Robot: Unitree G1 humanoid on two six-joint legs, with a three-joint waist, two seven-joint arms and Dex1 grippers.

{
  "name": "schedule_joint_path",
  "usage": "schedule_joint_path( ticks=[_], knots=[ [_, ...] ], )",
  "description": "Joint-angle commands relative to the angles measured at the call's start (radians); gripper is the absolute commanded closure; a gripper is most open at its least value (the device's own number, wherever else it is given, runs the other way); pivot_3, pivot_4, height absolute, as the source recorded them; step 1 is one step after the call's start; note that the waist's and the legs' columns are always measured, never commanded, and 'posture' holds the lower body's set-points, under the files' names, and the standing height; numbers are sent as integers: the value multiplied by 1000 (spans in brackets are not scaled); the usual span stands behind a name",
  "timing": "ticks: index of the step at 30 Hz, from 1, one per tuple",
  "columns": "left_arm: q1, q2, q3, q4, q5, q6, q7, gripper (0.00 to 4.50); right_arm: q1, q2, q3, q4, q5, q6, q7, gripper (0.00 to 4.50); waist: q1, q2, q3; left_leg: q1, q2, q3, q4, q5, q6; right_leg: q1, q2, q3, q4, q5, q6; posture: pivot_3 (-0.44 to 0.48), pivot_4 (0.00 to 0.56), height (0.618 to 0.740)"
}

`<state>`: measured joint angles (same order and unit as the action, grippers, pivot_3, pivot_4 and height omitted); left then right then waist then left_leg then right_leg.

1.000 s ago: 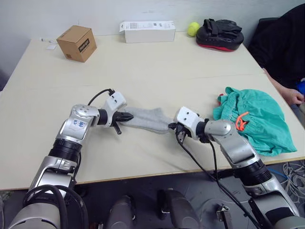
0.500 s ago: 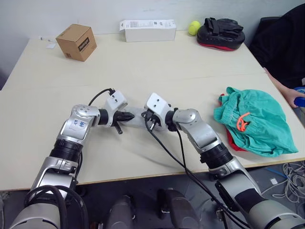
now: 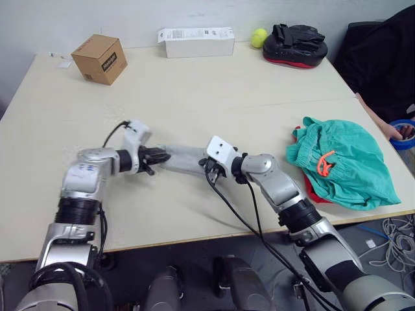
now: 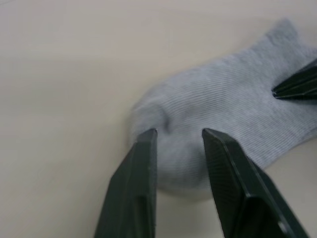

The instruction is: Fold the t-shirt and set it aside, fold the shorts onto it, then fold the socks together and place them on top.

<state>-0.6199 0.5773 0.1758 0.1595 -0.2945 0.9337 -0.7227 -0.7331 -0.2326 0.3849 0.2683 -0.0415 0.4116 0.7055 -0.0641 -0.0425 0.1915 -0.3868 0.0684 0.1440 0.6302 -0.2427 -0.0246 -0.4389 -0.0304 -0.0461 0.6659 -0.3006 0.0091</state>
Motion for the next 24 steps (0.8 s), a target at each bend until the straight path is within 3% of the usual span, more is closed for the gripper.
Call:
schedule_joint_path(
  ticks=[1,6,9,12,19,24],
  knots=[
    [25,-2,200,-126,-106,253,99,1686,10,13,14,38,-17,1,4,4500,0,0,0,0,0,0,0,0,0,0,0,0,0,0,0,0,150,740],
    [-4,-114,430,-134,-163,490,248,63,5,25,17,50,-18,-9,9,4500,3,0,0,1,-1,-1,0,0,0,1,0,0,0,0,0,0,150,740],
    [-49,-189,529,-97,-169,559,320,17,2,31,16,54,-22,-12,11,4500,4,-3,-1,1,-1,-1,0,0,-1,2,0,0,-1,0,0,0,150,740],
    [-69,-249,559,-72,-173,583,357,17,1,31,14,51,-22,-11,15,4500,2,-3,-2,1,-1,-1,-1,-1,-5,2,0,-1,-1,0,0,0,150,740],
    [-95,-330,454,33,-140,525,434,17,4,30,13,45,-26,-7,23,4500,8,-4,-2,4,-1,-1,-2,-1,-9,4,0,-1,-1,1,-1,0,150,740],
    [-116,-341,423,129,-142,494,458,17,5,32,12,41,-25,-4,25,4500,15,-3,-3,16,-2,-2,-6,-2,-9,16,-1,-1,-6,0,-1,0,150,740]
  ],
)
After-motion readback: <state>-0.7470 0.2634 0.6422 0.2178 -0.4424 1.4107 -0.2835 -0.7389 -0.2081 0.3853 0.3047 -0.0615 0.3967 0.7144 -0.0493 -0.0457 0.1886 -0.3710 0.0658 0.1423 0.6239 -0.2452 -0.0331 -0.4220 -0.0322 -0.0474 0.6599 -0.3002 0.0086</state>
